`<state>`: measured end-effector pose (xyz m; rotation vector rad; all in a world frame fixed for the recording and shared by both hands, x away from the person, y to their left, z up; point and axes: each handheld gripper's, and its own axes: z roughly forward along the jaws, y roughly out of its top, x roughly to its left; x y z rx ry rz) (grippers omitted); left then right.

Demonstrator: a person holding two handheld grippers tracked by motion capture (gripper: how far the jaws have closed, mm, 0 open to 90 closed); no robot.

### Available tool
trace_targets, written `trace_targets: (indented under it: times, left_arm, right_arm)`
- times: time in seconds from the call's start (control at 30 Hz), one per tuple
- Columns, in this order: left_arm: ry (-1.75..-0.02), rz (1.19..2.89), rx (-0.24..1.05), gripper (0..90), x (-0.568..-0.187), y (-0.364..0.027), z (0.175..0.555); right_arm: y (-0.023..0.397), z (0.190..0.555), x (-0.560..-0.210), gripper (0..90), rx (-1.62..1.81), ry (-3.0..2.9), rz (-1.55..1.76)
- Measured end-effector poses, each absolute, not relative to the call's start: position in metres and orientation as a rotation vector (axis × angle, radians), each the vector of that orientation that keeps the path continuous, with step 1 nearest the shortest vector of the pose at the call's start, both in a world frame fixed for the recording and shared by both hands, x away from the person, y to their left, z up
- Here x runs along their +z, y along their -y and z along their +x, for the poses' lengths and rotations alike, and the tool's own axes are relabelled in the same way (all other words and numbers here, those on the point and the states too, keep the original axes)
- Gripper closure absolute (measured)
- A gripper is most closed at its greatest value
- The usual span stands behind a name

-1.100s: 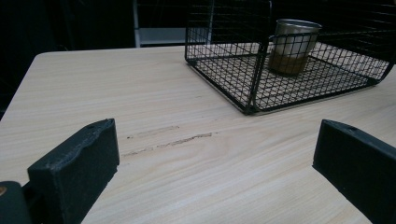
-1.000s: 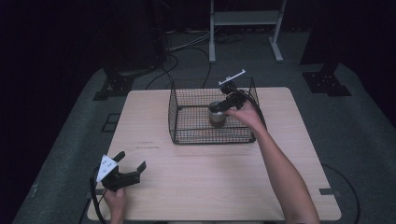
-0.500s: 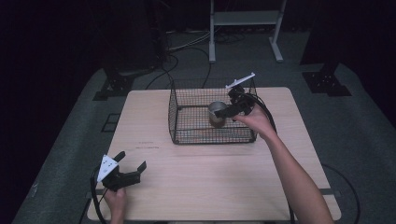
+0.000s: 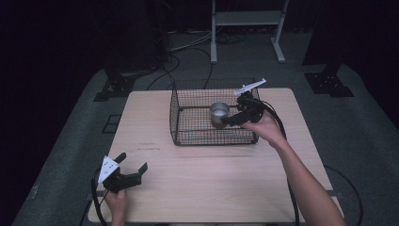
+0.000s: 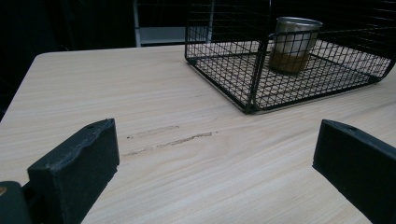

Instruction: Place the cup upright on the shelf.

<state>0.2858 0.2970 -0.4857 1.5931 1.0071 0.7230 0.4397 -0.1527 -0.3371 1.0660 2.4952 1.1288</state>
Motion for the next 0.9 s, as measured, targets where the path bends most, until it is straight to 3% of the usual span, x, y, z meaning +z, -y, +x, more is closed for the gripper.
trace_targets:
  times: [0.67, 0.9]
  left_arm:
    - [-1.007, 1.595, 0.726, 0.0, -0.486, -0.296, 0.286]
    - [-1.006, 1.596, 0.728, 0.0, -0.486, -0.296, 0.286]
  right_arm:
    - [0.165, 0.407, -0.351, 7.6, 1.158, -2.527, 1.014]
    - [0.168, 0.396, -0.356, 11.5, 1.156, -2.544, 0.977]
